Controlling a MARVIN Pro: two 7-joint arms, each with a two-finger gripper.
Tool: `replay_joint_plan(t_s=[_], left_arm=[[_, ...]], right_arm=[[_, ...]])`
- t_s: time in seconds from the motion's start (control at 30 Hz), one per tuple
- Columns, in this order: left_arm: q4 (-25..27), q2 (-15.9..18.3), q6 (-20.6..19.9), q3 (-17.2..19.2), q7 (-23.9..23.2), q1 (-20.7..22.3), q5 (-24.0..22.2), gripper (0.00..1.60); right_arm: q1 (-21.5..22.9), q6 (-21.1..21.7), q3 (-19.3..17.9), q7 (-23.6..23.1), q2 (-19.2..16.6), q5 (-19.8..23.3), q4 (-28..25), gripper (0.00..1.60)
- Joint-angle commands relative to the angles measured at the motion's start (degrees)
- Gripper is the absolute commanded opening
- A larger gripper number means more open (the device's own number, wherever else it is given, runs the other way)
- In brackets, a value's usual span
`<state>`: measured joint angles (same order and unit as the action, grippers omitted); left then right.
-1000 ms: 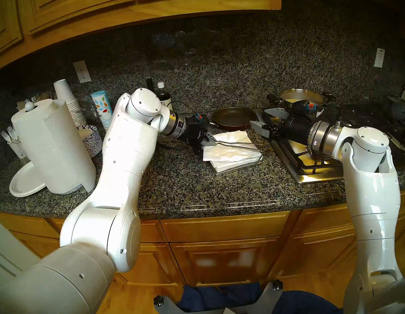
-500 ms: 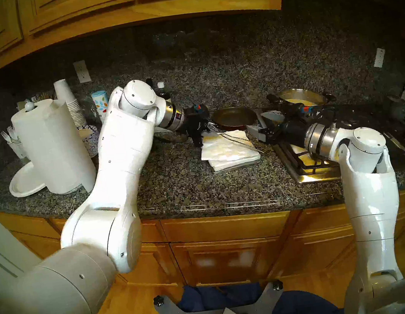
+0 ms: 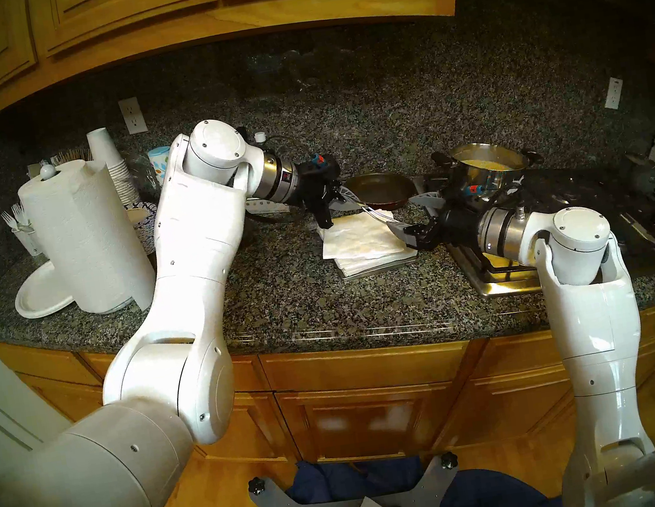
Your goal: Take napkin out of napkin holder
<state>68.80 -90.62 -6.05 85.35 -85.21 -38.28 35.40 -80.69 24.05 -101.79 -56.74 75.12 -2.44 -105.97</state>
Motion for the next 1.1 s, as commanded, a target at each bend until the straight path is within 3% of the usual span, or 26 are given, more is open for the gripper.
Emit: replay_joint_plan(t_s=[0.0,0.27,0.37,0.43,0.5,0.8,1.0,1.07], left_arm=[[2.11,-1.69,-0.73,1.07,0.21,2.21,-2.17,0.0],[2.33,-0.88,-0.8,0.37,0.21,1.58,-1.73,0.0],[2.2,0.44,0.01,-0.25,0.21,1.66,-0.83,0.32],[2.69,1.29,-0.21,-0.41,0.21,1.38,-0.38,0.37],[3.19,1.9,-0.38,-0.39,0.21,1.0,-0.27,0.53],[4.9,3.59,1.5,-2.91,0.21,0.14,2.79,0.74],[6.79,3.09,2.2,-4.95,0.98,-0.98,4.77,0.78],[7.85,2.95,2.35,-5.59,1.17,-1.6,5.36,1.01]], right_arm=[[1.83,-0.44,0.94,1.0,-0.88,-1.75,-2.47,1.6],[2.03,-0.3,1.49,1.95,-0.76,-3.3,-2.67,1.6],[2.07,-0.02,1.24,2.32,-0.7,-3.67,-2.62,1.6],[2.17,0.13,1.11,2.52,-0.82,-4.06,-2.35,1.6],[2.27,0.16,1.09,2.42,-0.85,-4.18,-2.14,1.6],[2.89,0.23,1.39,2.42,-0.63,-4.89,-1.58,1.6],[3.07,0.39,1.46,2.54,-0.49,-4.97,-1.27,1.6],[3.11,0.4,1.34,2.69,-0.41,-4.92,-1.19,1.6]])
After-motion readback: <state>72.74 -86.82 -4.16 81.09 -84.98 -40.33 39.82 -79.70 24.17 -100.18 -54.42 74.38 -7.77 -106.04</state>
